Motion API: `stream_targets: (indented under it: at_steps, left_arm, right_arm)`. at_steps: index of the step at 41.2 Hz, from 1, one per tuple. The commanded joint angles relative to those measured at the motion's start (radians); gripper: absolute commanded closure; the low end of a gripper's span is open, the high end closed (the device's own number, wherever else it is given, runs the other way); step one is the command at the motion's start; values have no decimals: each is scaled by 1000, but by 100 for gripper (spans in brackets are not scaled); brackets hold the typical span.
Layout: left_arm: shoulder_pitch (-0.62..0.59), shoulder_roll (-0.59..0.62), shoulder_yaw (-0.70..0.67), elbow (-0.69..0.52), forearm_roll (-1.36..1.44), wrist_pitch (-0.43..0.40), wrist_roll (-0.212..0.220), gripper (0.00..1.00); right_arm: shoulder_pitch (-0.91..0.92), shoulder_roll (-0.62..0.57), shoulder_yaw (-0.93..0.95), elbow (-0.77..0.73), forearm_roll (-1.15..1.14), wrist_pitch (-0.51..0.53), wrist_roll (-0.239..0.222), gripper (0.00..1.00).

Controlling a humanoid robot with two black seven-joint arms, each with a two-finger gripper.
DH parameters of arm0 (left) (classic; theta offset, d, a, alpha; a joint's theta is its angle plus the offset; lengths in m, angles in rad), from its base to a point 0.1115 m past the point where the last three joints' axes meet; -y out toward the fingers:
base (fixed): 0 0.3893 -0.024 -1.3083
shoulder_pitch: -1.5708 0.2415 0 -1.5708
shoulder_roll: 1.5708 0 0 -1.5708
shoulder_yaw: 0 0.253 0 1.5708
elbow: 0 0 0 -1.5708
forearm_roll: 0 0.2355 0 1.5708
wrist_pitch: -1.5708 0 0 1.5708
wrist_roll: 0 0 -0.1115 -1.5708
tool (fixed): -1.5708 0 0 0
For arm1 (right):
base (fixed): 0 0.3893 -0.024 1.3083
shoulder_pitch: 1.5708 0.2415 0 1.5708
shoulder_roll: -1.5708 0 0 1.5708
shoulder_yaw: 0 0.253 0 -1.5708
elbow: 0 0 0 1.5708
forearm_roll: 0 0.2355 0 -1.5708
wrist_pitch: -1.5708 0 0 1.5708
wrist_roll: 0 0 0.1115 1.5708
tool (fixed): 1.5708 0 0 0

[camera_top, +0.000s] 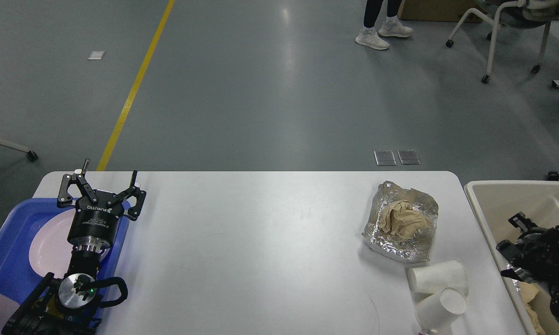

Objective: Tidy desktop
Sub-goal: 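Release the foil tray in the bin and raise the right gripper, then lower the right gripper onto the remaining foil container and grasp it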

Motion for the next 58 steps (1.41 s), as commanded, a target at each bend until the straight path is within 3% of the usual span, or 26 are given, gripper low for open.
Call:
stream_targets:
  at_steps: [1,9,15,21,34,48,58]
  left_arm:
    - [0,0,0,0,0,0,0,4]
    - [0,0,0,0,0,-1,0,4]
    - [0,0,0,0,0,0,0,4]
    - [0,0,-1,0,0,0,0,4]
    - [0,0,0,0,0,0,0,4]
    - [0,0,0,0,0,0,0,4]
    - [0,0,0,0,0,0,0,4]
  right_arm:
    - [103,-90,-4,136,-13,30,0,0]
    - [358,-183,-137,396,-67,70,0,0]
    - [626,-196,-326,594,-68,202,0,0]
    - [975,-154,-480,834,-70,468,-8,0]
    - [1388,-21,-494,962,-59,1021,-8,0]
    - [1680,60,-458,1379,-53,1044,-11,0]
    - [1676,54,-432,1419,-54,1010,-11,0]
